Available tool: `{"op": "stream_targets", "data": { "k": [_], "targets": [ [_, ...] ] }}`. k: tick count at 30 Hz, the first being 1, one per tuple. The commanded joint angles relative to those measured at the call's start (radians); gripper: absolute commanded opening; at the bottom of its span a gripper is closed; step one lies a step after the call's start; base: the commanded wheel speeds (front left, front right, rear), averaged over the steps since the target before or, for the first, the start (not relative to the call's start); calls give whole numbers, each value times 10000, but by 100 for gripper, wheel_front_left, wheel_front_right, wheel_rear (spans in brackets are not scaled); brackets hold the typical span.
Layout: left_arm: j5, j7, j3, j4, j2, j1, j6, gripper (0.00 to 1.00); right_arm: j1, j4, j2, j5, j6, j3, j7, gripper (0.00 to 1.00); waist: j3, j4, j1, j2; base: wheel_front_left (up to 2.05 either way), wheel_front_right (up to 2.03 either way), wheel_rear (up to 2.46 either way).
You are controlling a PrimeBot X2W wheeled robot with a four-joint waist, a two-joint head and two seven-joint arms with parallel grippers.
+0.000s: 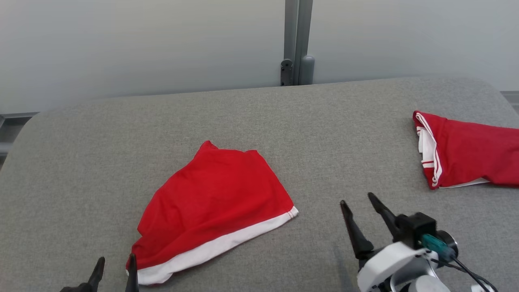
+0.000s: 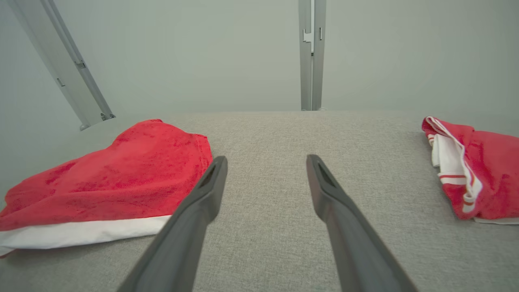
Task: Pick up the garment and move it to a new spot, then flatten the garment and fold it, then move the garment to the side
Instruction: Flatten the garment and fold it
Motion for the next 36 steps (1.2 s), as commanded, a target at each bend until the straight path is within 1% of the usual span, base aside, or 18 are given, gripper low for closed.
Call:
{"op": "stream_targets", "data": {
  "k": [1,3,4,7,11,16,23,27,32,36],
  "targets": [
    [-98,521,-1,106,62,-66,31,100,-453,163,-221,300,-12,468,506,100,68,177,0,0,0,0,0],
    [-185,1286,-81,165,238,-276,23,100,-940,493,-405,712,-12,1095,1331,100,228,314,0,0,0,0,0],
    [-343,1659,-65,206,219,-380,32,100,-1213,665,-634,723,-10,1454,1704,100,328,408,0,0,0,0,0],
    [-522,2557,-256,336,308,-570,21,100,-1842,1346,-673,1109,-9,2055,2680,100,626,635,0,0,0,0,0],
    [-731,3086,-480,390,350,-841,4,100,-2502,2141,-651,1250,-10,2437,3249,100,966,893,0,0,0,0,0],
    [-1045,3297,-680,439,348,-989,-8,100,-3006,2927,-447,1266,-10,2550,3060,100,1226,1130,0,0,0,0,0],
    [-1343,3459,-880,482,501,-1137,-18,100,-3456,3727,-382,1289,-10,2696,2826,100,1461,1324,0,0,0,0,0],
    [-1497,3406,-1061,574,558,-1330,-16,100,-3663,4044,-351,1289,-10,2760,2711,100,1555,1361,0,0,0,0,0],
    [-1859,3404,-1622,603,736,-1505,-19,100,-3838,4326,-338,1359,-10,2918,2661,100,1647,1342,0,0,0,0,0],
    [-2075,3250,-1848,806,857,-1680,-21,100,-3960,4519,-338,1418,-10,3009,2621,100,1706,1316,0,0,0,0,0]
  ]
}}
